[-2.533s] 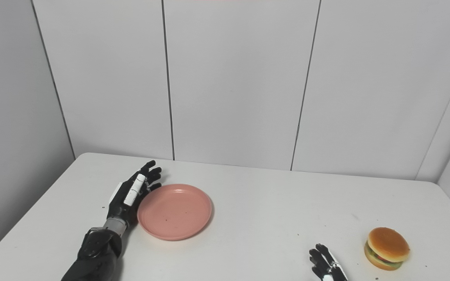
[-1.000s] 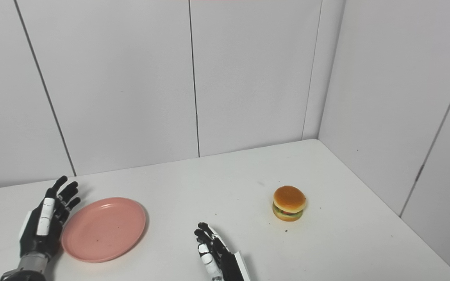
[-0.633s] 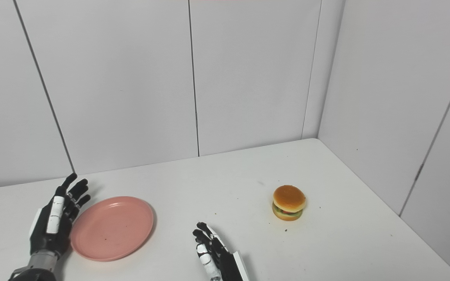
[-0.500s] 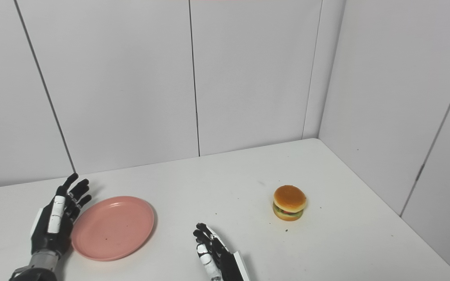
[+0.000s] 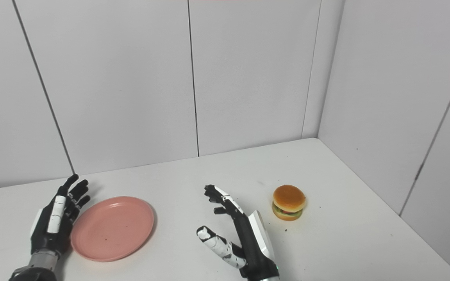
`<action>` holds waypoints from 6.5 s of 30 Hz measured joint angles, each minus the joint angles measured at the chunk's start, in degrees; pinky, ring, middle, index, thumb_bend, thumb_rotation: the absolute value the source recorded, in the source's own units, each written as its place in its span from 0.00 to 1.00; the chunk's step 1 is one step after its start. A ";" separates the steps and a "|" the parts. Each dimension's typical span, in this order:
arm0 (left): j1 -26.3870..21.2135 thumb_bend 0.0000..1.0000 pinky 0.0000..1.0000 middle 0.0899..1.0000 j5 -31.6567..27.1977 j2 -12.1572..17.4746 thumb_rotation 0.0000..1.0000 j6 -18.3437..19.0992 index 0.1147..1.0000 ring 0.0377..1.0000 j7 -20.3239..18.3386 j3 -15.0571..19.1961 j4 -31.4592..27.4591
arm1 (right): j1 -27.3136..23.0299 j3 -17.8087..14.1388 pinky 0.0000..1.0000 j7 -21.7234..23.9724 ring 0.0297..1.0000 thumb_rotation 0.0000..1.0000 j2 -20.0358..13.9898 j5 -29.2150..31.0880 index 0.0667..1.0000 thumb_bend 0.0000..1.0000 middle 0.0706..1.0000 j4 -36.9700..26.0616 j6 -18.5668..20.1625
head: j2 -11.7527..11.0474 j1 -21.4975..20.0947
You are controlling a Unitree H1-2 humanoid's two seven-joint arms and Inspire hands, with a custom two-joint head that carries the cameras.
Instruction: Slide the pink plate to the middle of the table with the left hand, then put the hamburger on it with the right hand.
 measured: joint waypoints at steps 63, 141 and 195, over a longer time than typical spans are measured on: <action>1.94 0.96 0.90 0.81 -0.69 -0.07 0.75 1.86 0.85 0.90 -2.13 -0.56 -4.78 | -19.33 3.02 0.77 6.29 0.73 0.81 -26.14 -37.81 0.73 0.86 0.73 32.89 18.01 | 0.00 1.58; 4.45 1.00 0.84 0.79 4.99 -6.83 0.75 5.24 0.82 0.85 7.02 -5.49 -11.26 | -29.25 15.72 0.18 5.41 0.22 0.16 -13.31 -23.64 0.44 0.50 0.28 24.65 9.36 | 0.79 23.99; 6.97 0.97 0.79 0.77 5.04 -7.59 0.75 5.34 0.81 0.84 8.90 -5.88 -16.04 | -36.58 23.66 0.20 -0.80 0.25 0.16 -4.12 -22.66 0.44 0.50 0.30 50.98 1.69 | 1.41 26.46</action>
